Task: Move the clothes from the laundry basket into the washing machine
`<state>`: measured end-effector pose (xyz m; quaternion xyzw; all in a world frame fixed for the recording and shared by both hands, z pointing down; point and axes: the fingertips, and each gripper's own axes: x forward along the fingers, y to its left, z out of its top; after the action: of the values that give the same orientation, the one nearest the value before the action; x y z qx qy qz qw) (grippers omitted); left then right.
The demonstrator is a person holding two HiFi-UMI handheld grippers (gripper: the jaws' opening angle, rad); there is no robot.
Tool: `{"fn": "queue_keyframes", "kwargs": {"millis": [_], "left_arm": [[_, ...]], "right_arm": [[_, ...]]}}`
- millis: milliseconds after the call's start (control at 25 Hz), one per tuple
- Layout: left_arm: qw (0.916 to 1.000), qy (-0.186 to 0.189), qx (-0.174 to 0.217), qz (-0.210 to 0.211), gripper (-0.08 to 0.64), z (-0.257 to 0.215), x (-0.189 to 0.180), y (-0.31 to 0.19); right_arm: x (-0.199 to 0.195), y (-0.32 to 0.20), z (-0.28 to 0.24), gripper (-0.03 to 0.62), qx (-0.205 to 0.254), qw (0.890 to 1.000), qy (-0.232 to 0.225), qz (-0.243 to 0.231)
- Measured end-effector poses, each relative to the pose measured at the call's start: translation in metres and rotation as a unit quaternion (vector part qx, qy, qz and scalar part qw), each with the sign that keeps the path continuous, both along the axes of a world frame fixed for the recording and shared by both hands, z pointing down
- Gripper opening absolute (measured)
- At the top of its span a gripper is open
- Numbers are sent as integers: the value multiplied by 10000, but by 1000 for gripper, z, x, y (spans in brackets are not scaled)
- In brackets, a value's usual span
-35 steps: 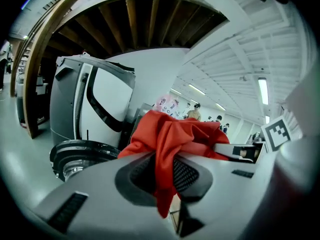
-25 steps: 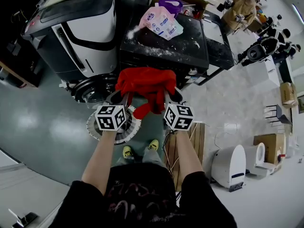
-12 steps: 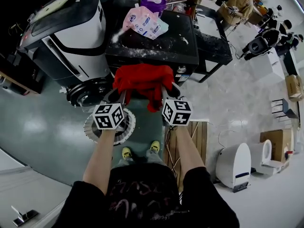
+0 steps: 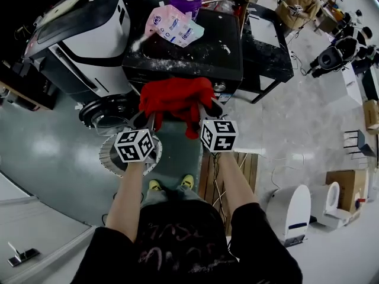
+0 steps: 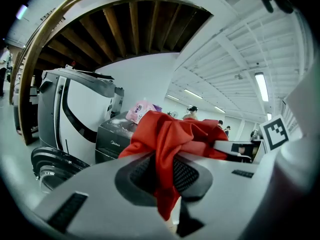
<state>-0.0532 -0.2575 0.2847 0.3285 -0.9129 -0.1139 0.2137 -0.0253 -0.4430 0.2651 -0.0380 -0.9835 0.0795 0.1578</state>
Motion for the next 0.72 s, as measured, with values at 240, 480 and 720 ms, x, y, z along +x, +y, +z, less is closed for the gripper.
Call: {"fn": "queue_keyframes", "kwargs": {"millis": [240, 480, 720], "left_arm": [[10000, 51, 25, -21, 58, 4, -4, 1], [9999, 107, 128, 46, 58, 9, -19, 8], [9996, 64, 183, 219, 58, 13, -33, 14]], "right_arm": [[-5, 1, 5, 89, -49, 10000, 72, 32], [-14, 9, 7, 89, 35, 9999, 120, 118], [-26, 16, 9, 91, 142, 9996, 140, 221]]}}
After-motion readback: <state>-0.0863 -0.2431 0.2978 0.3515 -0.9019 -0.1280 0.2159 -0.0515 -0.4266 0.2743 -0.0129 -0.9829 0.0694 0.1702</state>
